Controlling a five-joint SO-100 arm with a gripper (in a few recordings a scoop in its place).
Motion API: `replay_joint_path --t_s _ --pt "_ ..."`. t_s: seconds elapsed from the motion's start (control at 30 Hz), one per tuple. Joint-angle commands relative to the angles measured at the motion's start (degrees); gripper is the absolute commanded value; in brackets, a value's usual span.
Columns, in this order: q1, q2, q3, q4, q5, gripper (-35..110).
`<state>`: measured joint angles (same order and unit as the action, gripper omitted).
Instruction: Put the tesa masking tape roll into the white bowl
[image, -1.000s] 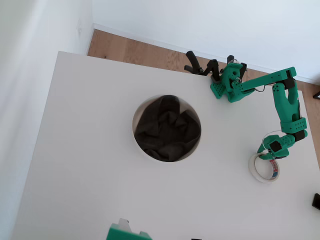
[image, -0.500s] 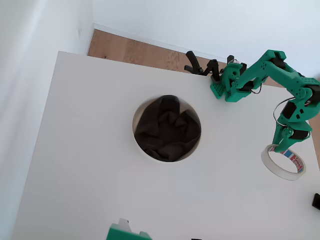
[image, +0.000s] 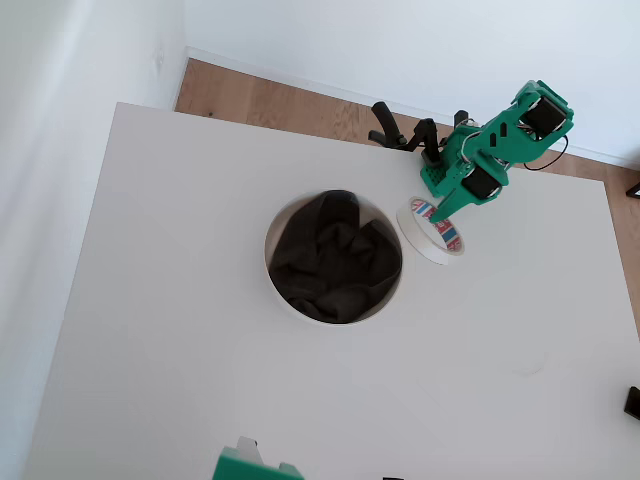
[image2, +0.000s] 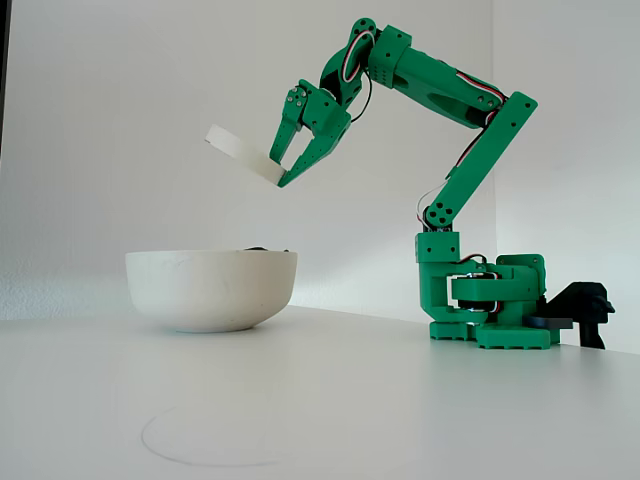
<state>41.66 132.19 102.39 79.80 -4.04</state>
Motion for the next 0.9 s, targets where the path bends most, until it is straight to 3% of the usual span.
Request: replay_joint_path --t_s 0.0,0.47,0.87 --pt "8.3 0.8 6.3 -8.0 -3.1 -8" --pt "4.0 -15.4 2.7 -19.4 1.4 -8" --pt "4.3 -28.7 -12.0 -18.8 5.4 -8"
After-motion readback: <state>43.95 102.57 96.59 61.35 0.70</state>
